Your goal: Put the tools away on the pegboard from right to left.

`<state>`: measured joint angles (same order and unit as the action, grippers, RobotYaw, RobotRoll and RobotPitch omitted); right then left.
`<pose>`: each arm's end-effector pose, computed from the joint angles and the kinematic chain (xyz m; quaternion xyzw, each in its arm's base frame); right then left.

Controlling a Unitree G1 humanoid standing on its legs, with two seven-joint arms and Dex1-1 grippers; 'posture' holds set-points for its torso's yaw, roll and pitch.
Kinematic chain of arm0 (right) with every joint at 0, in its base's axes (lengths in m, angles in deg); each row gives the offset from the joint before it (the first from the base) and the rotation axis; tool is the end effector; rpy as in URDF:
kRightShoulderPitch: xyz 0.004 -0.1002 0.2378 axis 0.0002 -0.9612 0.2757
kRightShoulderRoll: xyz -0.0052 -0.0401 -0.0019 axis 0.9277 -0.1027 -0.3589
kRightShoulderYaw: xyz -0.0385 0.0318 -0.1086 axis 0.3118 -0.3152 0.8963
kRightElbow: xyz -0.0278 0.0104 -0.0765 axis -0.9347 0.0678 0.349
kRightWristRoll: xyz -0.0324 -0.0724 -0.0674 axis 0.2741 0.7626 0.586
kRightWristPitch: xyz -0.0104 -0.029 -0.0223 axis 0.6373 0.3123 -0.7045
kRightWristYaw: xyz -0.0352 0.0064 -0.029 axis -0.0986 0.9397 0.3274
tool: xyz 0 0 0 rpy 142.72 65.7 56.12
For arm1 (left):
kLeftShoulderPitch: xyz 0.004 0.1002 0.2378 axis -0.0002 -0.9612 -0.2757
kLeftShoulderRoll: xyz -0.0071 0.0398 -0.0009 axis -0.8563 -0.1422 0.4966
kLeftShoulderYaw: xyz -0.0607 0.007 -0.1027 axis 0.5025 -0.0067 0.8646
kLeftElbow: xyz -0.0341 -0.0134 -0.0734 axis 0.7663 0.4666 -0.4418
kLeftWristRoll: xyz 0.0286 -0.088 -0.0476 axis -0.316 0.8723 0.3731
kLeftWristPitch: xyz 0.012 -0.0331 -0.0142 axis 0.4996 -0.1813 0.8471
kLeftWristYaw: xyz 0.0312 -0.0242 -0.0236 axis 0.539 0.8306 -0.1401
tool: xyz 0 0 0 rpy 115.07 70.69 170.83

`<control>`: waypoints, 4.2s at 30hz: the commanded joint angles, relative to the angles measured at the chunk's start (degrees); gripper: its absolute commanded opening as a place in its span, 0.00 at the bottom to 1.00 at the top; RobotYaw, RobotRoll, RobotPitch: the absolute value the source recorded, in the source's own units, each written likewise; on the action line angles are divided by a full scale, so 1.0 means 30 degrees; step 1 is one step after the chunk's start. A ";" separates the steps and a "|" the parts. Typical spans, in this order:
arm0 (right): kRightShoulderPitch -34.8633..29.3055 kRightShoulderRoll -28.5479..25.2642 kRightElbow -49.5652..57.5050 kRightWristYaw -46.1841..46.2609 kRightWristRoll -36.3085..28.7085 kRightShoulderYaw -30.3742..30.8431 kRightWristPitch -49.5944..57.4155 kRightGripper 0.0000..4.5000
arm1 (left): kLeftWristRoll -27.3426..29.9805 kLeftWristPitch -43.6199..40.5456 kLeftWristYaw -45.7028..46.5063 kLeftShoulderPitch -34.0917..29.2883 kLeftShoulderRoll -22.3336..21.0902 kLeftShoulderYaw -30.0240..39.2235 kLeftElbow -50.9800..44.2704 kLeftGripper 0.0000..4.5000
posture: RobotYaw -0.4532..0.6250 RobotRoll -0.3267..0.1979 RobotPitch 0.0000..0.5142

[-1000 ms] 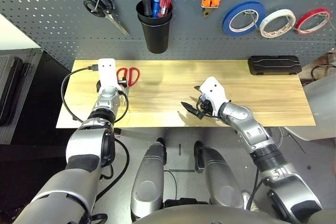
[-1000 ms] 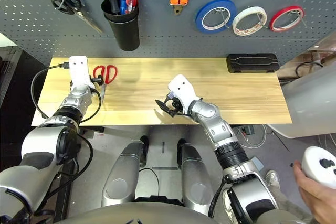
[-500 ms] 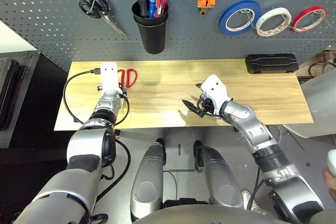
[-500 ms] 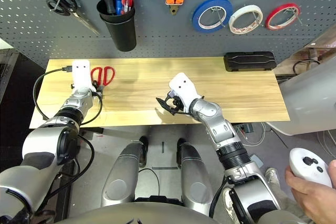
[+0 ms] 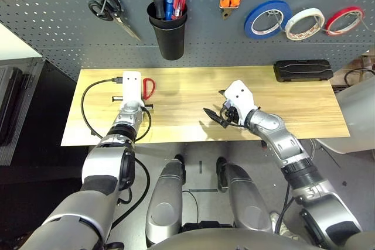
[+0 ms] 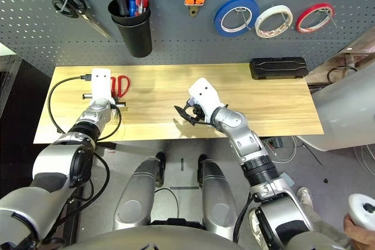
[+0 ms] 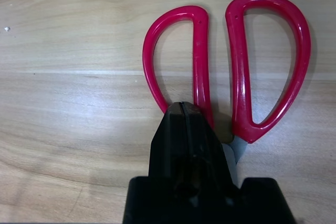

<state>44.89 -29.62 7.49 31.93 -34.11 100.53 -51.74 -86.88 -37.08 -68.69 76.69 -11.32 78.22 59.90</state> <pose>0.2845 -0.1368 0.0618 -0.1467 0.0653 0.3735 0.9136 0.3330 0.2031 0.0304 0.0940 0.2520 0.1170 0.9560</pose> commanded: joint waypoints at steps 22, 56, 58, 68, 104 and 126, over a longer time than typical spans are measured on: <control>0.0312 -0.0418 -0.1797 -0.1890 -0.0332 0.0271 -0.1257 1.00 | 0.0460 -0.9545 0.1113 -0.7515 0.3997 0.0017 -1.3873 0.09 | 0.58 0.62 0.57; -0.1001 -0.1516 0.0133 -0.5229 -0.0647 0.1036 -0.1437 1.00 | 0.0887 -1.0575 0.0437 -0.5872 0.3374 0.0664 -1.2864 0.69 | 0.58 0.62 0.58; -0.1016 -0.1562 0.0208 -0.5337 -0.0687 0.1054 -0.1398 1.00 | 0.0851 -1.0544 0.0410 -0.5871 0.3408 0.0607 -1.2777 0.51 | 0.58 0.62 0.57; -0.0741 -0.1506 -0.0127 -0.5666 -0.0620 0.1091 -0.1725 1.00 | 0.1050 -1.0058 0.0662 -0.5799 0.3474 0.1046 -1.3174 0.01 | 0.59 0.62 0.55; 0.1110 -0.0509 -0.2944 -0.8545 -0.6339 -0.3369 -0.8778 1.00 | 0.7817 -0.5654 -0.3098 -0.9793 0.2930 0.3942 -2.8839 0.01 | 0.74 0.62 0.40; 0.0272 -0.2194 0.2971 -0.9369 -1.0214 -0.4884 -0.5843 1.00 | 0.9525 -0.6333 -0.2954 -0.6695 0.0749 0.4375 -2.8967 0.01 | 0.71 0.62 0.40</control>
<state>46.76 -35.56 14.81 4.13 -63.68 86.92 -70.23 -59.02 -55.60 -77.50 56.24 -8.59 90.81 -26.76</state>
